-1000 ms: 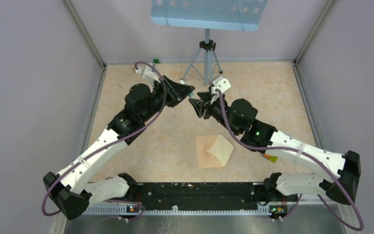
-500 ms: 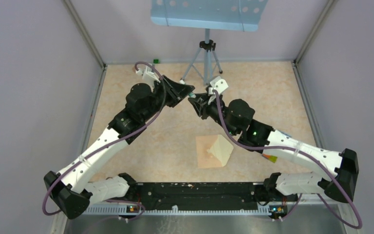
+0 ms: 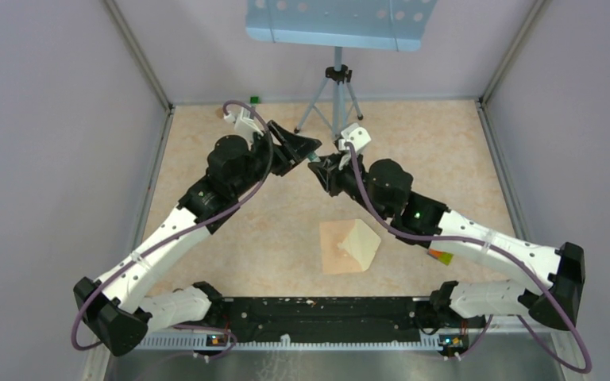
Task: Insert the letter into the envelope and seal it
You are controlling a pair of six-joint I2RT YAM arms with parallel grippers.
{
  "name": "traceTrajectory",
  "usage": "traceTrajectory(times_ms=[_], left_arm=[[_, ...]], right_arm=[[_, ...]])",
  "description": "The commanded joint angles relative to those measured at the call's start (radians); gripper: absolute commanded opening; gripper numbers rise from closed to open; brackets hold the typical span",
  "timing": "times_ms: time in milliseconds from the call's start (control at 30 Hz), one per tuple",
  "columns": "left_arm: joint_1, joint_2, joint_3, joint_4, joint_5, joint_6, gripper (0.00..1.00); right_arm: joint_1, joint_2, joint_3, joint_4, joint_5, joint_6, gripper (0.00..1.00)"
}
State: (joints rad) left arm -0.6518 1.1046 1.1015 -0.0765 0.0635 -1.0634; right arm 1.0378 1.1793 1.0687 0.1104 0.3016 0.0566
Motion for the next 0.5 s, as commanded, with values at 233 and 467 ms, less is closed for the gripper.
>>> traceTrajectory(times_ms=[233,467], left_arm=[[0.033,-0.074,-0.008,0.036,0.032,0.347,0.96],[0.028,-0.082,0.057,-0.015,0.141,0.861,0.99]], right_arm=[[-0.056,-0.124,0.062,-0.397,-0.050,0.214,0.00],[-0.143,-0.190,0.077,-0.659,-0.203,0.291,0.00]])
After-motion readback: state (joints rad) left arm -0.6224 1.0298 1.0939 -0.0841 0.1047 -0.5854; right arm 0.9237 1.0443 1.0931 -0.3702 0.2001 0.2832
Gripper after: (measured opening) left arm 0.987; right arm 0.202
